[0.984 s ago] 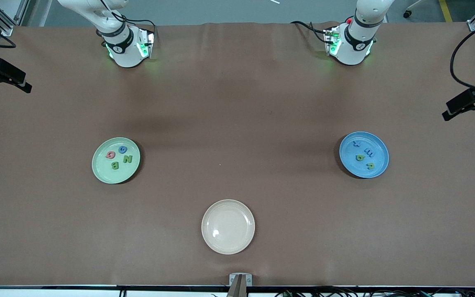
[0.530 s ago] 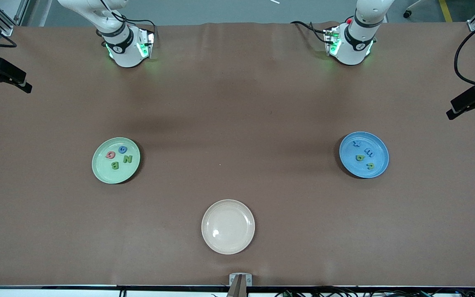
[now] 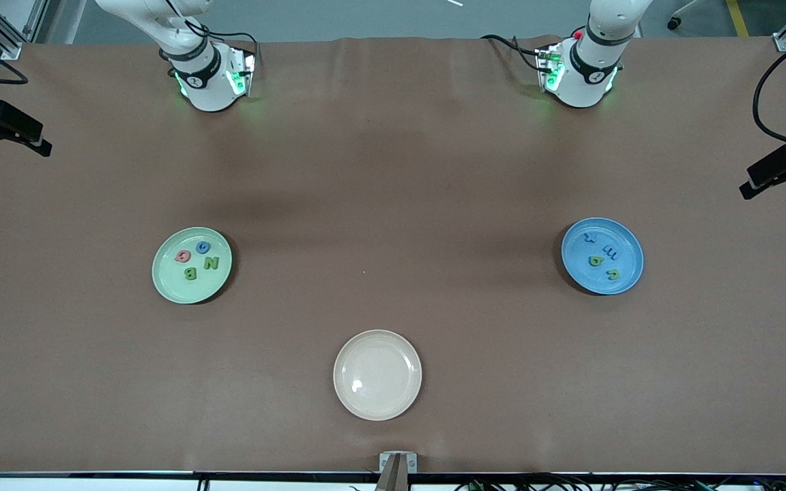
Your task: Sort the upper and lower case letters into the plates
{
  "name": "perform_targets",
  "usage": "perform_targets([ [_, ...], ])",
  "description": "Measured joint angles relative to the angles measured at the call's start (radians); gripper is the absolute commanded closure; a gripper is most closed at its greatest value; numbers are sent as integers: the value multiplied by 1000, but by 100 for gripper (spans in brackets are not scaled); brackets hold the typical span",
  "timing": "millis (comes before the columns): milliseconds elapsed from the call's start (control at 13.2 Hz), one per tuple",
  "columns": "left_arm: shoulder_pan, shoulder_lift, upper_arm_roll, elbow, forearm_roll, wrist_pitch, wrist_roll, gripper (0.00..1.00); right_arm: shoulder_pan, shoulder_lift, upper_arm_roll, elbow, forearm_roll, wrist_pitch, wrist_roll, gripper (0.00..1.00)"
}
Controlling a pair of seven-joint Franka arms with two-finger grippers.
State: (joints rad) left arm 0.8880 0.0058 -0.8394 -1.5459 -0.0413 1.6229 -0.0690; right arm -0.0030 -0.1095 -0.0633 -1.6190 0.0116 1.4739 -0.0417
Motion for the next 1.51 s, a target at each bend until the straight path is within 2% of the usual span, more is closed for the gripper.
perform_targets([
  [303,-20,4,33,0,0,0,0,0,1,4,4,0,-10,0,0,0],
  [454,-112,5,132,0,0,0,0,0,1,5,4,0,-10,0,0,0],
  [530,-207,5,223,0,0,0,0,0,1,5,4,0,-10,0,0,0],
  [833,-691,5,691,0,-1,-2,0,0,1,5,5,0,-8,-1,0,0],
  [984,-867,4,851,0,-1,-6,0,0,1,6,5,0,-6,-1,0,0],
  [1136,-936,0,906,0,-2,-10,-1,0,1,6,5,0,-6,-1,0,0],
  [1515,-956,-5,912,0,-1,-12,-1,0,1,6,5,0,-5,0,0,0],
])
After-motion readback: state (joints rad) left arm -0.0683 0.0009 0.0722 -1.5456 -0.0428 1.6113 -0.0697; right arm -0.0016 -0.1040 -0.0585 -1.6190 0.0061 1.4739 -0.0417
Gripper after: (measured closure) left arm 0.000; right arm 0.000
